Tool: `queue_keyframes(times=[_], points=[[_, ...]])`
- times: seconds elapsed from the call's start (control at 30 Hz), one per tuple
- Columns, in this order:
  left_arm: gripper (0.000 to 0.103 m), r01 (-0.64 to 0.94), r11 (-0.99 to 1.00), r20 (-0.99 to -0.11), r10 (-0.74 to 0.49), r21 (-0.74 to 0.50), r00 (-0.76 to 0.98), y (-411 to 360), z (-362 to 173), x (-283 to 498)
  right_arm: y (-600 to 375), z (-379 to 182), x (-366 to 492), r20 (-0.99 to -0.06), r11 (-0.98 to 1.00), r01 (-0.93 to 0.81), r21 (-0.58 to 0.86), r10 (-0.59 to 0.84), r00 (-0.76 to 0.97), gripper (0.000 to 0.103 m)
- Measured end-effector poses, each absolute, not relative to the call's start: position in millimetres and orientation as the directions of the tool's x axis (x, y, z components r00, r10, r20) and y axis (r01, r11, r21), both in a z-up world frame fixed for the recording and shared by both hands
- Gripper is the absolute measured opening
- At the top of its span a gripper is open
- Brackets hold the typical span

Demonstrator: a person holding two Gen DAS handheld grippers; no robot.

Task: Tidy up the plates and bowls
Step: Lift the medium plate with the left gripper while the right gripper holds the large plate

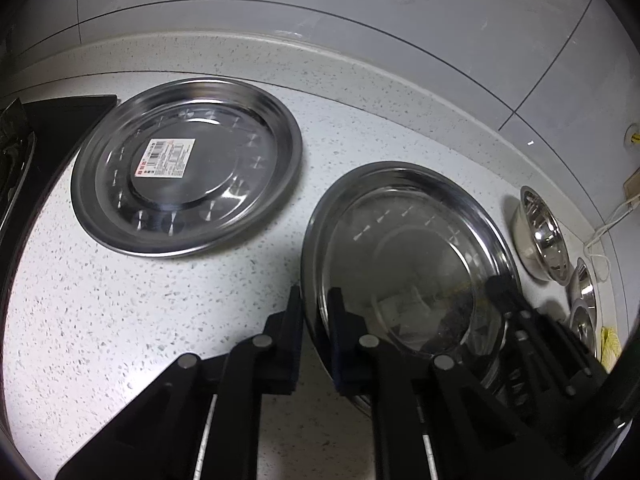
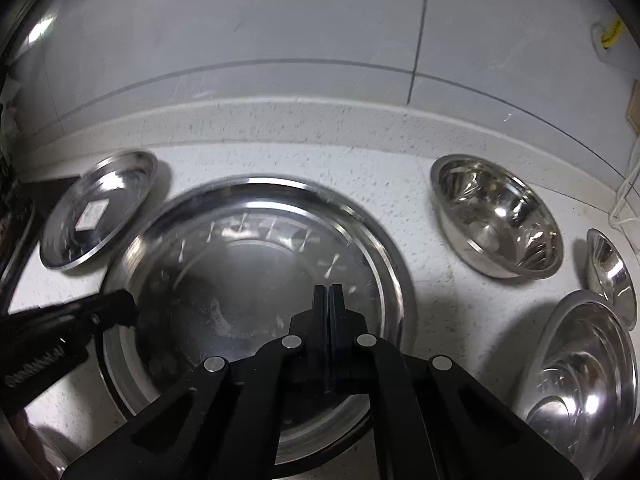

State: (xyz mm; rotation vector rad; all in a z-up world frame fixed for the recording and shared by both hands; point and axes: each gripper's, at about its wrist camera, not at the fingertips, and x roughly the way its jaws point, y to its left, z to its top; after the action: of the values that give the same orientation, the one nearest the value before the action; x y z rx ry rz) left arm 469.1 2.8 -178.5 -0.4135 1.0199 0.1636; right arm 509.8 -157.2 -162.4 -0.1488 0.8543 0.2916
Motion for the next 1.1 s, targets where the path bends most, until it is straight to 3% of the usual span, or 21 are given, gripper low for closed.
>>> queue_keyframes(times=[0.17, 0.23, 0.3, 0.43, 0.57, 0.73, 0.83, 1.1], points=[[0.010, -0.324, 0.912, -0.853, -0.050, -0.251, 0.520, 2, -178, 468, -172, -151, 514, -0.748, 0.970, -0.239, -0.031, 0.136, 0.650, 0.005], [0.010, -0.325, 0.913, -0.853, -0.045, -0.246, 0.519, 1, -178, 469, -177, -150, 518, -0.750, 0.976, -0.217, -0.035, 0.118, 0.651, 0.017], [0.011, -0.325, 0.914, -0.854, -0.044, -0.244, 0.518, 0, -178, 470, -177, -153, 521, -0.763, 0.976, -0.210, -0.060, 0.091, 0.641, 0.037], [0.011, -0.325, 0.915, -0.855, -0.041, -0.240, 0.518, -2, -179, 472, -174, -159, 523, -0.775, 0.970, -0.222, -0.098, 0.065, 0.629, 0.045], [0.011, -0.325, 0.916, -0.855, -0.036, -0.235, 0.517, -3, -180, 473, -164, -166, 526, -0.794, 0.955, -0.254, -0.150, 0.036, 0.606, 0.044], [0.011, -0.325, 0.918, -0.857, -0.032, -0.230, 0.515, -4, -180, 474, -157, -166, 530, -0.808, 0.946, -0.286, -0.154, 0.046, 0.587, 0.032], [0.011, -0.325, 0.919, -0.856, -0.026, -0.224, 0.516, -5, -180, 475, -162, -167, 529, -0.799, 0.948, -0.265, -0.177, 0.019, 0.602, 0.016], [0.010, -0.329, 0.916, -0.855, -0.030, -0.231, 0.518, -4, -180, 469, -169, -164, 530, -0.793, 0.962, -0.244, -0.125, 0.051, 0.608, 0.013]])
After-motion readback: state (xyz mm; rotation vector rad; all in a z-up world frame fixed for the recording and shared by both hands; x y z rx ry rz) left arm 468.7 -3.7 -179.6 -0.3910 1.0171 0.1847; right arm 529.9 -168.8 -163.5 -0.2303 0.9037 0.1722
